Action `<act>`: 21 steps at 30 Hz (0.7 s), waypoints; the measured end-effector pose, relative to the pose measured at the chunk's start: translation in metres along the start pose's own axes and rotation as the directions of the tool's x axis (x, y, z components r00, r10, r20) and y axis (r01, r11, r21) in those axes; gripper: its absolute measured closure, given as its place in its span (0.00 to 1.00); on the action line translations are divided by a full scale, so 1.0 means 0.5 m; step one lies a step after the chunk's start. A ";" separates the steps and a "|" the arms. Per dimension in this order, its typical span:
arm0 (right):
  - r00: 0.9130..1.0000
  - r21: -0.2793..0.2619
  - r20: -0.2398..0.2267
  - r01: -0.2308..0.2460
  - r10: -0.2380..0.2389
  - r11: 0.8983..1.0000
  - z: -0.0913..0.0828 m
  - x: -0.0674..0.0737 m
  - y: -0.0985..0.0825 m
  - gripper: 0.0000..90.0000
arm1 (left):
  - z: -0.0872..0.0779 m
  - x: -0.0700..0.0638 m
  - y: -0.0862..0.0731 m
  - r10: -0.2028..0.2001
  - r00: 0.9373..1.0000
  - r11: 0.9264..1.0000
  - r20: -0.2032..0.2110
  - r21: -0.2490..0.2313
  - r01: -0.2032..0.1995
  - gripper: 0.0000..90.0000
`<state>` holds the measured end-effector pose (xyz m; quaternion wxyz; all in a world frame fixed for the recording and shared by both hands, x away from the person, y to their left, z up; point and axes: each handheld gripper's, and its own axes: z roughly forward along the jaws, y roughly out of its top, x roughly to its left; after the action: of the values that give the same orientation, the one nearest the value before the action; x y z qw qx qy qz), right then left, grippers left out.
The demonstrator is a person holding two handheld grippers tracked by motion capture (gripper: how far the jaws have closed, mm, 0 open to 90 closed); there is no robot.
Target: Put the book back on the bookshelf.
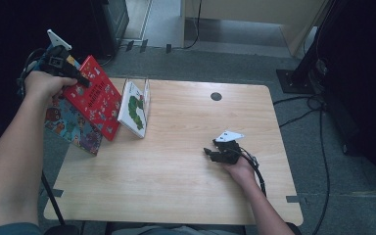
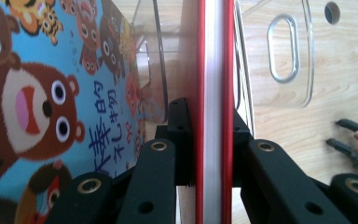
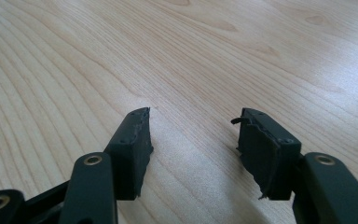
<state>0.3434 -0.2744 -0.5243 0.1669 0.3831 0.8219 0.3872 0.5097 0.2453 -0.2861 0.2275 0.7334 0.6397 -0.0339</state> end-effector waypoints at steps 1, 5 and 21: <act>1.000 0.000 0.001 0.002 -0.002 1.000 0.000 0.000 0.000 0.49 | 0.002 0.000 0.003 -0.004 1.000 1.000 -0.003 -0.005 0.004 0.89; 1.000 0.000 0.003 -0.004 0.004 1.000 -0.001 0.001 -0.001 0.49 | 0.009 -0.004 0.018 0.002 1.000 1.000 -0.023 -0.023 -0.003 0.89; 0.999 -0.001 0.026 -0.025 0.025 1.000 -0.011 0.006 -0.010 0.48 | 0.034 0.008 0.033 -0.024 1.000 0.999 -0.011 -0.041 0.024 0.84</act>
<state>0.3359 -0.2770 -0.5245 0.1729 0.3982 0.8148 0.3844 0.5306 0.2413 -0.2980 0.2386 0.7211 0.6502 -0.0193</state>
